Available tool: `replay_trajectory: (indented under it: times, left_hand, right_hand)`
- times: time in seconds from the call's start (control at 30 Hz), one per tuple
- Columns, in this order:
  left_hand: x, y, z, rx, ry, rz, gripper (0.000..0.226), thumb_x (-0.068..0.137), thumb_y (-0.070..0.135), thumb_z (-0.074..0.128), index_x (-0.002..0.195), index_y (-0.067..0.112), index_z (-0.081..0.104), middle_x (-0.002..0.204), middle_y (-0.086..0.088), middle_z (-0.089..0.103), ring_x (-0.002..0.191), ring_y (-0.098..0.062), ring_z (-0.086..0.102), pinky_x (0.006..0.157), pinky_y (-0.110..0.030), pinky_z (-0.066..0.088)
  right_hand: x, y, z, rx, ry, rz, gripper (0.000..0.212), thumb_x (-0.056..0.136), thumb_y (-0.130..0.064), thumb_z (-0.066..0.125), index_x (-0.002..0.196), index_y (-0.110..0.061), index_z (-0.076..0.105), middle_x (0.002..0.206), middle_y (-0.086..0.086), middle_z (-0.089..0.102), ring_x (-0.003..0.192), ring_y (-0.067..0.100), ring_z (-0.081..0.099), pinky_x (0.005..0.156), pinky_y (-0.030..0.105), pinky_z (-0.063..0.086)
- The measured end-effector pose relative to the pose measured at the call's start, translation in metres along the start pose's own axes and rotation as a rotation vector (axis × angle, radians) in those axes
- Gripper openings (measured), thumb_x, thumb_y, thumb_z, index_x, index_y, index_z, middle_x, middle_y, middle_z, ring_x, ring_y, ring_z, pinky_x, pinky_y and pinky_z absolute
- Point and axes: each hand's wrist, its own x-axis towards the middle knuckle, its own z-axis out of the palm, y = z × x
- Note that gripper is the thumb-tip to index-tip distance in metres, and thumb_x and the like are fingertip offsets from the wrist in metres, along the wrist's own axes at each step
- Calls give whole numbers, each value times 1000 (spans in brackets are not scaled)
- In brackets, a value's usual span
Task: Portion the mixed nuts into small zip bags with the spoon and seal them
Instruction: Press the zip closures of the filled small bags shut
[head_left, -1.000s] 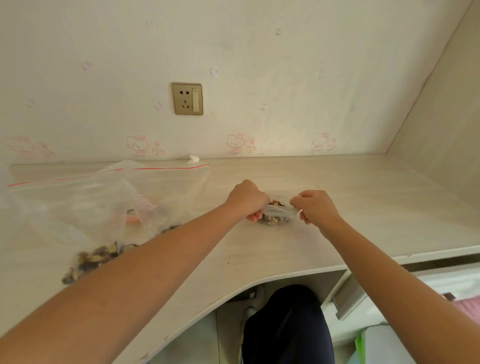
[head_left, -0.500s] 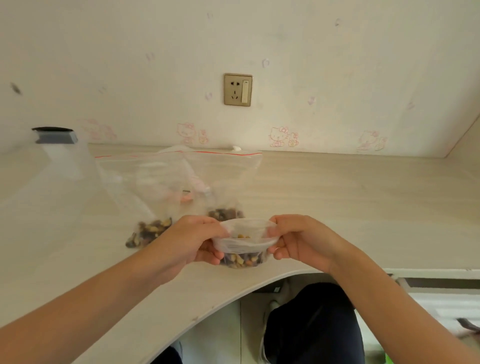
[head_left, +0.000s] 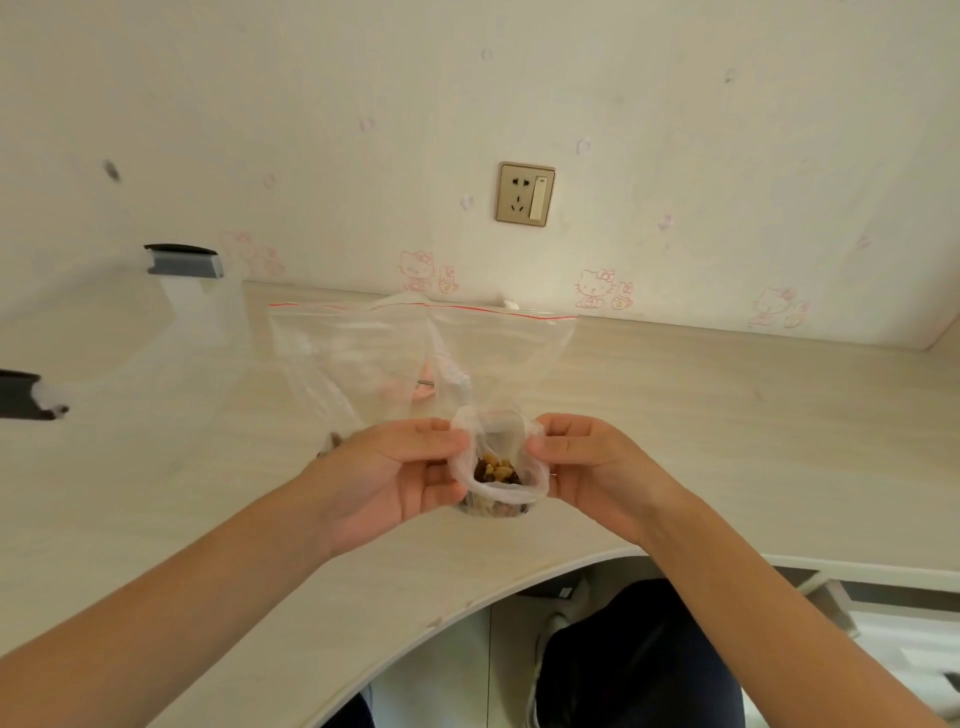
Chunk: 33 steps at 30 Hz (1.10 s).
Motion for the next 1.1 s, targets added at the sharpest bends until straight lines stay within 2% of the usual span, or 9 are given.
replay_trajectory:
  times: [0.13,0.23,0.33,0.4,0.5,0.63,0.8,0.93,1.1]
  left_hand:
    - [1,10,24,524,166,141,30,76,8,73,100,-7,64,77,-15,66,52,-18,62,51,-27,56]
    - [-8,24,29,1135,342,384,12,81,9,66,80,15,56,59,2,59,45,-17,63,45,-32,52]
    - [-12,31,28,1580,440,338,8,88,24,58,89,30,53,67,7,59,52,-14,59,48,-35,51]
    - [-8,32,26,1709,470,270,5,91,32,55,89,28,56,74,5,65,60,-16,61,56,-36,51]
    - [-1,34,19,1355,394,202,18,91,23,59,82,10,65,72,-2,74,63,-25,72,65,-42,62]
    - [2,35,8,648,246,71,42,84,13,70,113,-16,62,85,-21,76,73,-28,76,69,-36,65]
    - [-5,38,0,71,-51,-55,33,85,13,67,114,-2,72,113,-22,72,109,-41,71,91,-45,62]
    - [-5,35,-1,-40,-72,16,38,81,7,76,117,-5,74,118,-23,72,103,-32,76,82,-39,65]
    - [-4,38,33,206,20,137,9,84,8,77,89,6,70,81,-13,69,63,-16,70,57,-28,63]
  right_hand:
    - [-5,-13,17,-263,143,-77,9,83,0,72,80,-7,68,68,8,65,54,20,55,49,26,47]
    - [-14,-29,15,-760,432,-149,14,77,-4,68,71,-14,60,52,-5,57,46,18,52,44,31,46]
    - [-18,-42,13,-1067,485,-84,5,77,-23,67,73,-23,63,53,-8,60,45,15,57,45,30,49]
    - [-16,-45,13,-1054,432,-77,9,80,-22,63,74,-20,68,60,-6,67,48,12,62,46,27,50]
    - [-14,-44,6,-719,320,-15,12,87,-12,64,78,-8,72,75,5,76,61,16,69,56,28,55]
    - [-17,-35,-9,-249,135,50,12,86,-15,68,83,-4,73,93,16,72,80,25,70,73,35,60]
    - [-16,-31,-17,163,-14,33,14,82,-10,69,89,1,73,98,16,69,94,30,69,90,42,58]
    - [-17,-28,-16,162,-127,-46,21,82,-11,75,97,3,70,100,17,69,101,31,67,103,44,52]
    - [-14,-36,9,-6,7,-127,1,85,-5,72,85,-4,71,83,11,67,75,23,62,76,32,53]
